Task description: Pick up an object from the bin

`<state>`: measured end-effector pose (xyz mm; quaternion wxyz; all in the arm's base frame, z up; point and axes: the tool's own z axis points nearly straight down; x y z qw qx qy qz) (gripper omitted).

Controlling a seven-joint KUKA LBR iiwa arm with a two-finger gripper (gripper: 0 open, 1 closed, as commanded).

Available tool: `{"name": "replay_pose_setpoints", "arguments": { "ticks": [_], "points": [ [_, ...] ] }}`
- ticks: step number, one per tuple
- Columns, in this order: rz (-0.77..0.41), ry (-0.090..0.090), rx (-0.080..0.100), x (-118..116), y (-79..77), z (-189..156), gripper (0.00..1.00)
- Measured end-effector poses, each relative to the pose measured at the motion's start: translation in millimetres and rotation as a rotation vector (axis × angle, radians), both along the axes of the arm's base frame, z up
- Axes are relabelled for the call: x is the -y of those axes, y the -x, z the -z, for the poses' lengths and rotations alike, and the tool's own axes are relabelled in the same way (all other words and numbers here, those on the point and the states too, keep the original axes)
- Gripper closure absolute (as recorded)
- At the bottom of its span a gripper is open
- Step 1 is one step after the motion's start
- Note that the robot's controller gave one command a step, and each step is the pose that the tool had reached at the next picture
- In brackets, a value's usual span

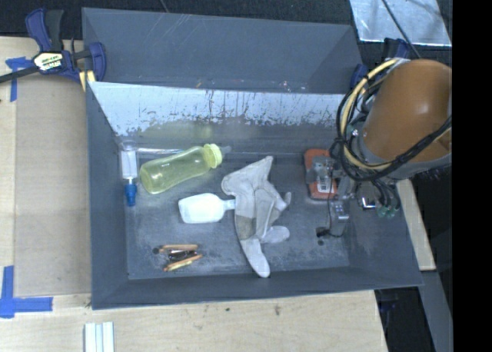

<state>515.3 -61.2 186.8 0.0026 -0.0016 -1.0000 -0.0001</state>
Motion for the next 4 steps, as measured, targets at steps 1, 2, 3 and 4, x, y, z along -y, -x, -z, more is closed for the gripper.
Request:
{"name": "replay_pose_setpoints", "arguments": {
  "ticks": [1,2,3,4],
  "points": [
    [-0.003,0.001,0.009,0,-1.7,-5,0.0],
    [-0.318,0.002,0.015,-22,-19.0,51,0.0],
    [-0.406,-0.001,0.007,-65,-47.0,64,0.0],
    [-0.355,-0.001,0.008,-72,-47.3,58,0.0]
  ]
}}
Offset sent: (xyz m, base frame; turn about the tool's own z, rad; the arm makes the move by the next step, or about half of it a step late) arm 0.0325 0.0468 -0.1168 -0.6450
